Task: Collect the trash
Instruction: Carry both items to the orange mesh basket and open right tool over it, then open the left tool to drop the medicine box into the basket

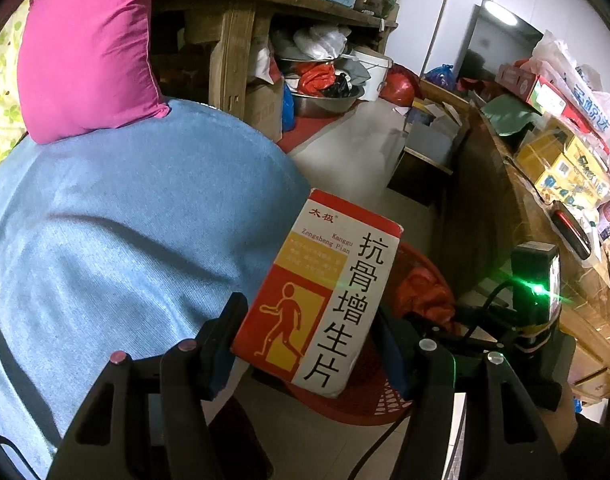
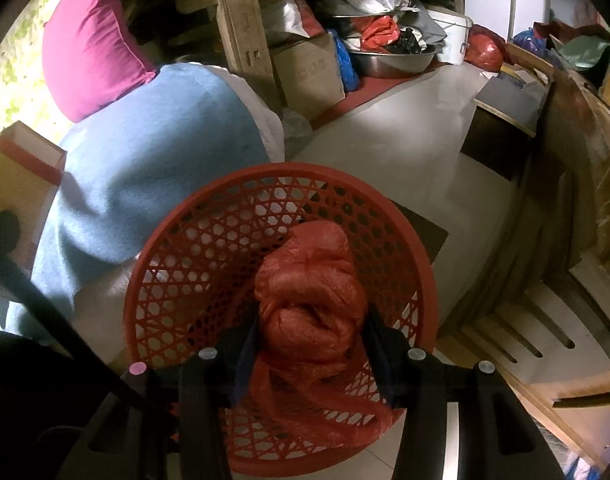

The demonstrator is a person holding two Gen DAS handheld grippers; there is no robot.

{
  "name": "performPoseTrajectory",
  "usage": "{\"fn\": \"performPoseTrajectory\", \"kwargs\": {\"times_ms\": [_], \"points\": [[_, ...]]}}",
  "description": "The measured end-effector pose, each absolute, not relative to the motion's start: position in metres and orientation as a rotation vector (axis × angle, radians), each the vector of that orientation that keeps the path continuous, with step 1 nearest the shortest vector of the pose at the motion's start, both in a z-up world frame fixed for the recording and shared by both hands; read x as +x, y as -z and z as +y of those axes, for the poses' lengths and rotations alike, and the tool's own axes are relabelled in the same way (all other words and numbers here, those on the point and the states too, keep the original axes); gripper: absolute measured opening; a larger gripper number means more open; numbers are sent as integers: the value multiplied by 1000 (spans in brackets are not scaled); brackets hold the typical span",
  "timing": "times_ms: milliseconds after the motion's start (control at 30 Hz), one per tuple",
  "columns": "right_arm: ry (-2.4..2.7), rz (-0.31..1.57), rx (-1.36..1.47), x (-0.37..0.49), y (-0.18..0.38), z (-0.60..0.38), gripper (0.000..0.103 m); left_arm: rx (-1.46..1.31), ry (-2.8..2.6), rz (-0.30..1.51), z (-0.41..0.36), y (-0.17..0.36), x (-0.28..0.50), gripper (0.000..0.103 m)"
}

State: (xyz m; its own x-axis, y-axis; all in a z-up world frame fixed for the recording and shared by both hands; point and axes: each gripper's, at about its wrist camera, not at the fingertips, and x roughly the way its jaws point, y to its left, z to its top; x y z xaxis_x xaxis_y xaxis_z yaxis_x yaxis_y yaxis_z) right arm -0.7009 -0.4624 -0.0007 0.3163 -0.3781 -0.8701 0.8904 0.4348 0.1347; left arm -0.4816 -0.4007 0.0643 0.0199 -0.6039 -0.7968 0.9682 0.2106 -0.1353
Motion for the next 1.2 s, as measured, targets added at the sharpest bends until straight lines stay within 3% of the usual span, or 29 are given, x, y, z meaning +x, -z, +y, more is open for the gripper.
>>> {"fn": "performPoseTrajectory", "kwargs": {"times_ms": [133, 267, 1067, 1200], "points": [[935, 881, 703, -701, 2, -464, 57, 529, 1304, 880, -401, -63, -482, 63], [934, 879, 701, -701, 2, -465, 72, 533, 1305, 881, -404, -61, -484, 63], [995, 702, 699, -743, -43, -452, 72, 596, 1367, 918, -430, -47, -513, 63], [1007, 689, 704, -751, -45, -450, 72, 632, 1369, 922, -436, -42, -519, 72]]}}
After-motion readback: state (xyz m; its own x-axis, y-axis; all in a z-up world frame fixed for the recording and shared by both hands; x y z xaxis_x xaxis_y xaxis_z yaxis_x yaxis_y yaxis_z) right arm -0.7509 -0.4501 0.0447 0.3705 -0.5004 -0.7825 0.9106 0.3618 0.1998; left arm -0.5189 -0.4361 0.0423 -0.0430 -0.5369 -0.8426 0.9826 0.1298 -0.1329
